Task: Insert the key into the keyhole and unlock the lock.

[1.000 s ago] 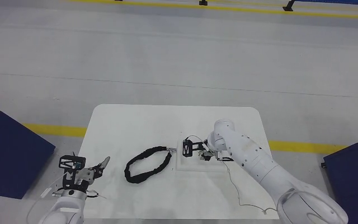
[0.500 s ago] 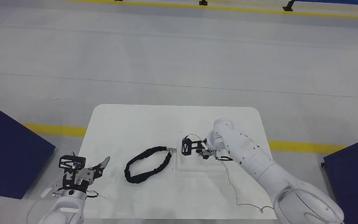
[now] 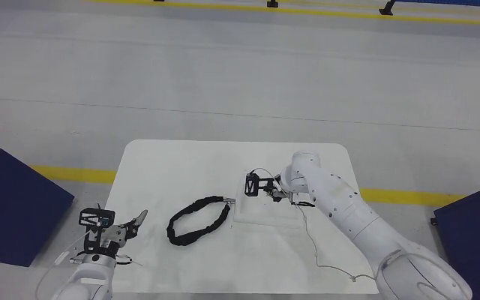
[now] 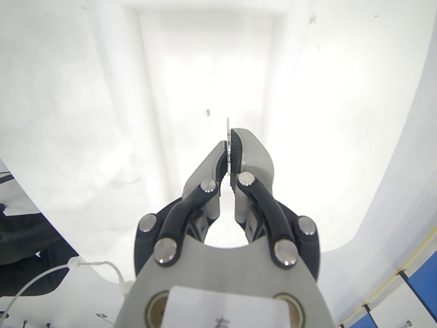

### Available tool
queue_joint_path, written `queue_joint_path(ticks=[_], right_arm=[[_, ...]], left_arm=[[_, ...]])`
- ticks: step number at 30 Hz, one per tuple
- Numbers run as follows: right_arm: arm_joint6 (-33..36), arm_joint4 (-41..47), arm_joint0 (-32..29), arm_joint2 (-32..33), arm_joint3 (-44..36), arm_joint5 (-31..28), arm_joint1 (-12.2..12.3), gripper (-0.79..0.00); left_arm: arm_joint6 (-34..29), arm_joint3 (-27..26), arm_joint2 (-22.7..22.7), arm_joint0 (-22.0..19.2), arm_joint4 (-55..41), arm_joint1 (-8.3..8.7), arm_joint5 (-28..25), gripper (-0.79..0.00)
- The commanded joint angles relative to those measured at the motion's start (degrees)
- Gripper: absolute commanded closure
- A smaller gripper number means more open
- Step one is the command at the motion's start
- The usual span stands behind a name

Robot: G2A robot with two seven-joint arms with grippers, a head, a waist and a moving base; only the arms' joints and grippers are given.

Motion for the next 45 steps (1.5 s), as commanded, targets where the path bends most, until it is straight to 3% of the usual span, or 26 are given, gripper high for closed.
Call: queue_joint_path(ticks=[1,7,14,20,26,33,38,45], right_arm=[[0.6,1.9,-1.0,2.8,-1.8,0.5,1.2,0.0],[6.2,14.7,-6.9,14.2,-7.3,3.9,5.6,0.0],[15.6,38.7,-16.7,30.5,-10.5,9.6,10.8,0.0],[18.3,56.9,-26.7,39.0,-14.9,12.2,14.8,0.0],[20.4,75.7,-35.1,43.2,-19.0,14.3,18.4,0.0],[21.1,89.3,-40.9,46.1,-22.7,15.0,22.4,0.0],[22.4,95.5,-42.9,46.4,-24.0,16.3,24.7,0.0],[22.4,95.1,-42.8,46.4,-24.1,16.3,24.8,0.0]], left_arm=[[0.0,0.0,0.0,0.0,0.0,0.0,0.0,-0.785],[0.0,0.0,0.0,0.0,0.0,0.0,0.0,-0.785],[0.0,0.0,0.0,0.0,0.0,0.0,0.0,-0.785],[0.0,0.0,0.0,0.0,0.0,0.0,0.0,-0.785],[0.0,0.0,0.0,0.0,0.0,0.0,0.0,-0.785],[0.0,0.0,0.0,0.0,0.0,0.0,0.0,-0.785],[0.0,0.0,0.0,0.0,0.0,0.0,0.0,-0.785],[0.0,0.0,0.0,0.0,0.0,0.0,0.0,-0.785]])
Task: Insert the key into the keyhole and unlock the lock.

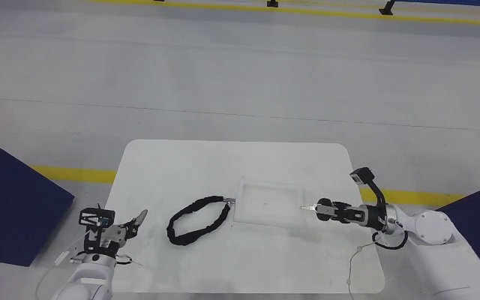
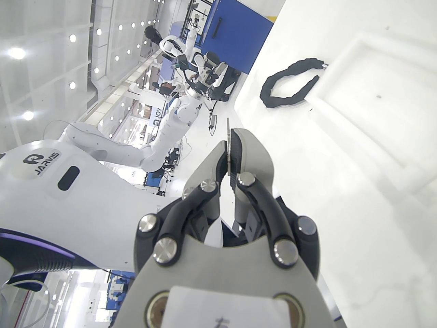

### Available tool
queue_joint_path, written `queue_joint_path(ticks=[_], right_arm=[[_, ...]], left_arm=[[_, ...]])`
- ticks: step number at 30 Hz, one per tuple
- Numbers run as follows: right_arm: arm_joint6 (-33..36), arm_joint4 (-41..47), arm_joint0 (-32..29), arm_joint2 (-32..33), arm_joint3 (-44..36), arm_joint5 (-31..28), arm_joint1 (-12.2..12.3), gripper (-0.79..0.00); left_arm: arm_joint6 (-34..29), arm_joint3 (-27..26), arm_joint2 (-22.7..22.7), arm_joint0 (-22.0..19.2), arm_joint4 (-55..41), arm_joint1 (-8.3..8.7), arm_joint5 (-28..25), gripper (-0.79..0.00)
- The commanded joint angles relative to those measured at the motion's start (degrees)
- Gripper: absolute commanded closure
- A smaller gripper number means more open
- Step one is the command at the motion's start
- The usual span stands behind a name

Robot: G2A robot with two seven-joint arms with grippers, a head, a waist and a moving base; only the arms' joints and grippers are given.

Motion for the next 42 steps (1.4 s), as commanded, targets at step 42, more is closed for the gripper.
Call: queue_joint_path(ticks=[42], right_arm=[[0.0,0.0,0.0,0.0,0.0,0.0,0.0,0.0]], left_arm=[[-47.1,22.3,29.2,-51.3,-1.6,-1.28,-46.8,-0.785]])
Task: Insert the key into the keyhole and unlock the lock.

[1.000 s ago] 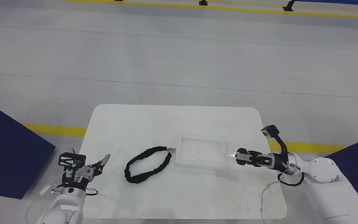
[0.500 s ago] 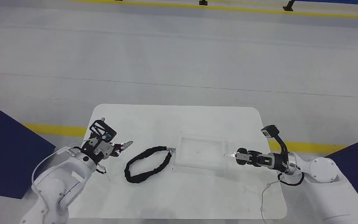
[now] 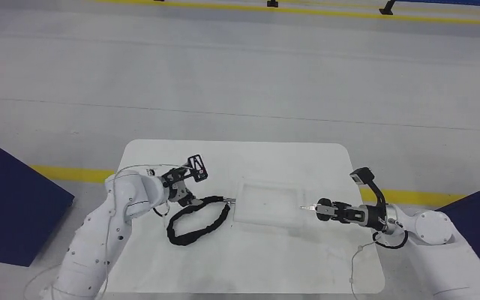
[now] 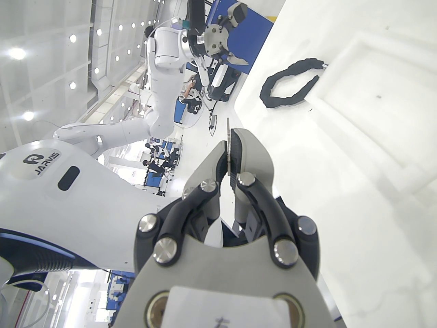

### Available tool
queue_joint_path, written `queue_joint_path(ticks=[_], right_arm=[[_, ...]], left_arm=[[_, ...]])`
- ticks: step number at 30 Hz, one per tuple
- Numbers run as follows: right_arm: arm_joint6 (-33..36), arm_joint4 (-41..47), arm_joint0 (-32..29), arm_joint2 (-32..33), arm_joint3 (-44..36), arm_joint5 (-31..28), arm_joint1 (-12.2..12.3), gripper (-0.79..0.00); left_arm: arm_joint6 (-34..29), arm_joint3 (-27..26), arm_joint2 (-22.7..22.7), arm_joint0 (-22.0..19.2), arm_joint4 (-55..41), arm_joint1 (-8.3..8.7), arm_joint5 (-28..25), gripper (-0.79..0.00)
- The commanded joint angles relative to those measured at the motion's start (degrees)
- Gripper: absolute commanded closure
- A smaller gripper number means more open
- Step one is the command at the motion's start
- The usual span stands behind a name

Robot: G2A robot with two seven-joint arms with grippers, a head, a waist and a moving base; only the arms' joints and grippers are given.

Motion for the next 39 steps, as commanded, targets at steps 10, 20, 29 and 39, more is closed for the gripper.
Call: queue_joint_path(ticks=[10,20,29,39], right_arm=[[0.0,0.0,0.0,0.0,0.0,0.0,0.0,0.0],[0.0,0.0,0.0,0.0,0.0,0.0,0.0,0.0],[0.0,0.0,0.0,0.0,0.0,0.0,0.0,0.0],[0.0,0.0,0.0,0.0,0.0,0.0,0.0,0.0]], left_arm=[[-5.5,22.9,13.5,-13.9,-9.2,-4.56,-1.5,-0.785],[-1.0,34.8,21.6,-18.8,-8.0,-8.26,-0.8,-0.708],[2.7,41.9,26.7,-20.4,-6.5,-11.21,-0.4,-0.693],[7.3,49.6,29.3,-23.0,-6.1,-13.91,0.1,-0.57]])
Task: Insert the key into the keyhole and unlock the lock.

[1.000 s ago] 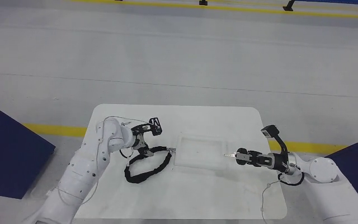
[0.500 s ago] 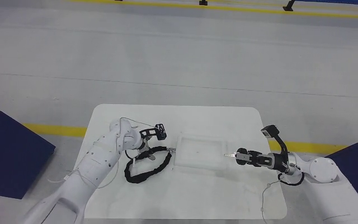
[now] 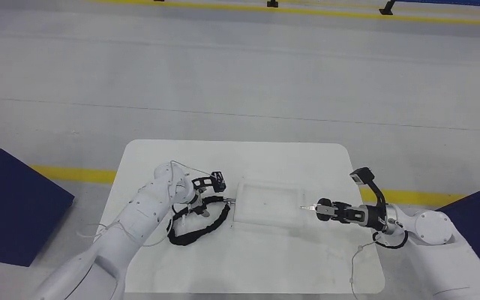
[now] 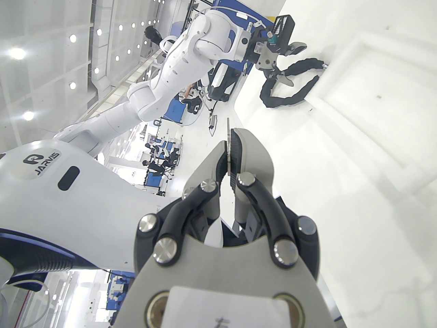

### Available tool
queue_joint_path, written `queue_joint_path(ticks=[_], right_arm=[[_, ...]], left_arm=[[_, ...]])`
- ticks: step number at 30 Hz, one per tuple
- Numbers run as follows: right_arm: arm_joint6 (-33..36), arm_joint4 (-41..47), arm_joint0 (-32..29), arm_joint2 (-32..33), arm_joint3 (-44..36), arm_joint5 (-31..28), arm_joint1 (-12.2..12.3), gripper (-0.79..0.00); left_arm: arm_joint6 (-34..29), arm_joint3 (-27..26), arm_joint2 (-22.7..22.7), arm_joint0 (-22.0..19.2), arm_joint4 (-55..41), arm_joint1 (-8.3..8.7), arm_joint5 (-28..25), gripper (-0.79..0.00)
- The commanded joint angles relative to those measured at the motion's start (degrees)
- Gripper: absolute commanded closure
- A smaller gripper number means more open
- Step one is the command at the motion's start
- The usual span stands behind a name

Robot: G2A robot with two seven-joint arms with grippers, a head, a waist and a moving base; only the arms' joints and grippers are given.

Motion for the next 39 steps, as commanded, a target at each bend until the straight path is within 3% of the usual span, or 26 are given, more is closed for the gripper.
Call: queue_joint_path(ticks=[1,11,15,24,28,30,31,39], right_arm=[[0.0,0.0,0.0,0.0,0.0,0.0,0.0,0.0],[0.0,0.0,0.0,0.0,0.0,0.0,0.0,0.0],[0.0,0.0,0.0,0.0,0.0,0.0,0.0,0.0],[0.0,0.0,0.0,0.0,0.0,0.0,0.0,0.0],[0.0,0.0,0.0,0.0,0.0,0.0,0.0,0.0],[0.0,0.0,0.0,0.0,0.0,0.0,0.0,0.0],[0.0,0.0,0.0,0.0,0.0,0.0,0.0,0.0],[0.0,0.0,0.0,0.0,0.0,0.0,0.0,0.0]], left_arm=[[0.8,1.6,0.4,-0.4,0.1,-0.47,0.2,-0.566],[3.7,7.0,2.2,-1.6,0.7,-2.77,0.2,-0.499],[4.4,8.5,2.8,-2.0,0.8,-3.6,0.0,-0.434],[6.0,11.8,3.5,-3.1,1.2,-5.03,-0.4,-0.446],[6.5,12.9,3.9,-3.1,1.4,-5.63,-0.5,-0.283],[6.7,13.4,4.1,-3.2,1.6,-5.9,-0.6,-0.071],[6.9,13.7,4.1,-3.3,1.6,-6.03,-0.6,0.0],[9.1,15.1,4.5,-4.2,3.1,-6.54,0.8,0.0]])
